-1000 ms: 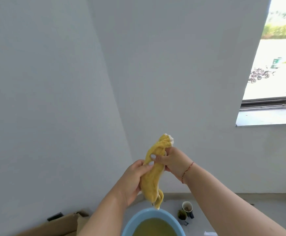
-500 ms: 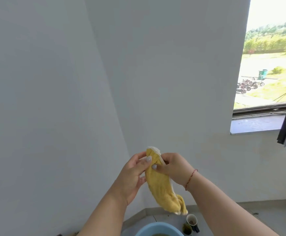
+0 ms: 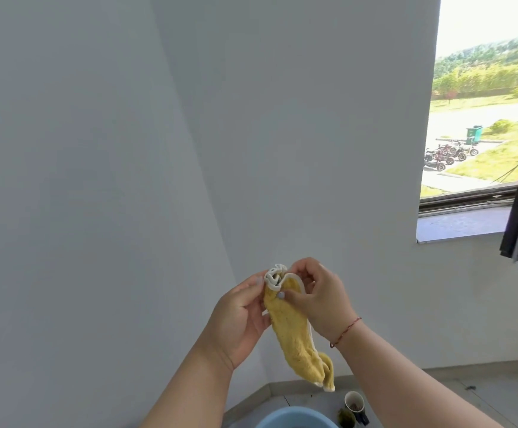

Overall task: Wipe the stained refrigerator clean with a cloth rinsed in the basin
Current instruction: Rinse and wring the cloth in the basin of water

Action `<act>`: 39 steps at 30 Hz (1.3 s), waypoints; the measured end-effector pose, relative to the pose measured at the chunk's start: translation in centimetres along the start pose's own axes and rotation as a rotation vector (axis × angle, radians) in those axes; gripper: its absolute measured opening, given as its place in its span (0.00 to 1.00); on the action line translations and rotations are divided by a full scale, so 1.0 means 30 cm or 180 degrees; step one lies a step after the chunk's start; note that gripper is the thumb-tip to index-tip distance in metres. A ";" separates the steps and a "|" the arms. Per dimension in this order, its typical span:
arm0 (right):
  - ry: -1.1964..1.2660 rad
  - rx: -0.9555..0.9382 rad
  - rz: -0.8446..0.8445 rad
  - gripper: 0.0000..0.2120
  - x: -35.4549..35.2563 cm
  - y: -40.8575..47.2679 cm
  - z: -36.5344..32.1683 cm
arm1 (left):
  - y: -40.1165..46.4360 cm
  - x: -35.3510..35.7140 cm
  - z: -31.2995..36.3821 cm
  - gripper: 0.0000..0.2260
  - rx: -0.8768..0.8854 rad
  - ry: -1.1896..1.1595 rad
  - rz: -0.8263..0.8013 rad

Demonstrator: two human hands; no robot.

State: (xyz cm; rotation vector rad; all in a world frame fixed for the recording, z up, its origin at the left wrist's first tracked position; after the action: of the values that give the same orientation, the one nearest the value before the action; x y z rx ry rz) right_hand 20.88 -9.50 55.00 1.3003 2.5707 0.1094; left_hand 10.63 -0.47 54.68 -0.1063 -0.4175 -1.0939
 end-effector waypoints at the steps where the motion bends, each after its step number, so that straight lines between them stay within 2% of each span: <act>1: -0.0110 -0.0148 0.0067 0.15 -0.001 -0.002 -0.006 | -0.003 0.002 -0.002 0.19 -0.0039 -0.0069 -0.0034; 5: -0.0393 -0.0583 -0.0056 0.19 0.023 -0.018 -0.022 | -0.005 0.001 -0.010 0.22 -0.0104 -0.0134 -0.0065; 8: -0.0761 -0.0560 -0.0317 0.13 0.045 -0.007 -0.022 | -0.005 -0.013 -0.020 0.23 -0.0182 -0.0067 0.0005; 10: -0.0799 -0.0461 -0.0472 0.14 0.049 0.007 -0.023 | -0.002 -0.027 -0.020 0.21 -0.0218 0.0012 0.0044; 15: 0.0205 0.0505 -0.0955 0.10 0.044 0.050 0.030 | 0.020 -0.082 0.028 0.23 -0.0003 0.0253 0.0079; 18: 0.0643 0.0764 -0.0852 0.10 0.011 0.084 0.051 | 0.023 -0.124 0.038 0.13 0.0045 0.0641 0.0267; 21: 0.0847 0.0782 -0.0861 0.08 -0.014 0.114 0.039 | 0.041 -0.128 0.056 0.09 0.0220 0.1221 0.0455; 23: 0.1088 0.0845 -0.1163 0.12 -0.012 0.127 0.037 | 0.059 -0.113 0.080 0.08 0.0390 0.1487 0.0557; 25: 0.1188 0.1006 -0.1727 0.17 0.008 0.121 0.047 | 0.077 -0.093 0.111 0.07 0.0561 0.1596 0.0634; 27: 0.0904 0.1163 -0.2079 0.15 0.023 0.103 0.074 | 0.091 -0.084 0.141 0.08 0.0660 0.1635 0.0712; 30: 0.1137 0.1104 -0.2092 0.11 0.028 0.101 0.086 | 0.108 -0.101 0.183 0.11 0.0808 0.1365 0.0813; 32: 0.1724 0.1018 -0.2030 0.14 0.029 0.108 0.055 | 0.107 -0.107 0.174 0.16 0.0722 0.0692 0.0735; 35: 0.2272 0.0978 -0.1779 0.11 0.020 0.122 0.003 | 0.064 -0.096 0.033 0.21 -0.0137 -0.0124 0.0631; 37: 0.2243 0.0997 -0.1567 0.06 0.007 0.136 -0.004 | 0.024 -0.089 -0.057 0.19 -0.0475 0.0004 0.0557; 39: 0.1956 0.1054 -0.1665 0.10 -0.002 0.136 0.010 | 0.022 -0.086 -0.082 0.15 -0.0381 0.0110 0.0505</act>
State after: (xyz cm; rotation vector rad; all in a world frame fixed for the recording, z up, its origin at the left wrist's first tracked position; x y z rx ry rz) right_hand 24.20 -7.13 55.48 0.6950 3.4930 -0.0265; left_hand 10.89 1.28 51.53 -0.2225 -0.3071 -0.9626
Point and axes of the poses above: each hand's wrist, its own y-axis towards the middle knuckle, its own x-axis out of the palm, z = x × y, the point moved 6 cm from there along y, towards the middle knuckle, and after that the axes turned 11 degrees about x, right-handed, at the moved point
